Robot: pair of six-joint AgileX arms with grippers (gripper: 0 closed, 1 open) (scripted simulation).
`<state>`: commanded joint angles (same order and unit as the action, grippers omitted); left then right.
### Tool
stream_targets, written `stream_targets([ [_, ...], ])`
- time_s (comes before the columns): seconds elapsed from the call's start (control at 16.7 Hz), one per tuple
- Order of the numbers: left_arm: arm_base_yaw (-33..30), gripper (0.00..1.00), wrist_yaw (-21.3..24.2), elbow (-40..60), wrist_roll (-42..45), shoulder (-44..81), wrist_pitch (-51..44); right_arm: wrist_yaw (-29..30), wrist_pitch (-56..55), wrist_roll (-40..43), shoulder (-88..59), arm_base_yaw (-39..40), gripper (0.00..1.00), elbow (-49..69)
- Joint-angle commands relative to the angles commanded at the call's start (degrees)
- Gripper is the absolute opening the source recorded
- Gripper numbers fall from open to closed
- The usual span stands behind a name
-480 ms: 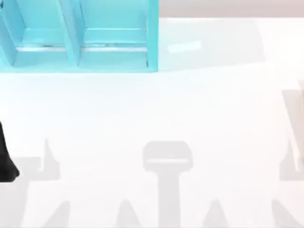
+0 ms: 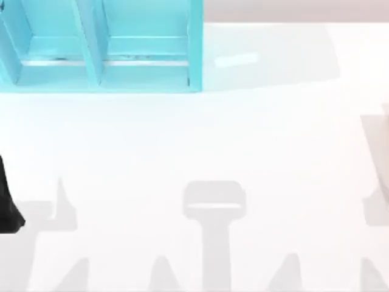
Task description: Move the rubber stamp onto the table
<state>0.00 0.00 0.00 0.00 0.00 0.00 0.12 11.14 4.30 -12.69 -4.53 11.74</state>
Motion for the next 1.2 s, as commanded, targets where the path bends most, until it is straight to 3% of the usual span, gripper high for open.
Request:
stream_targets([
  [0.78, 0.00, 1.00, 0.00, 0.00, 0.00, 0.00, 0.00, -0.24, 48.80, 18.48, -63.32, -18.80, 1.00, 52.79],
  [1.2, 0.00, 1.00, 0.00, 0.00, 0.00, 0.00, 0.00, -0.26, 63.82, 24.22, -82.37, -24.64, 1.00, 68.95],
])
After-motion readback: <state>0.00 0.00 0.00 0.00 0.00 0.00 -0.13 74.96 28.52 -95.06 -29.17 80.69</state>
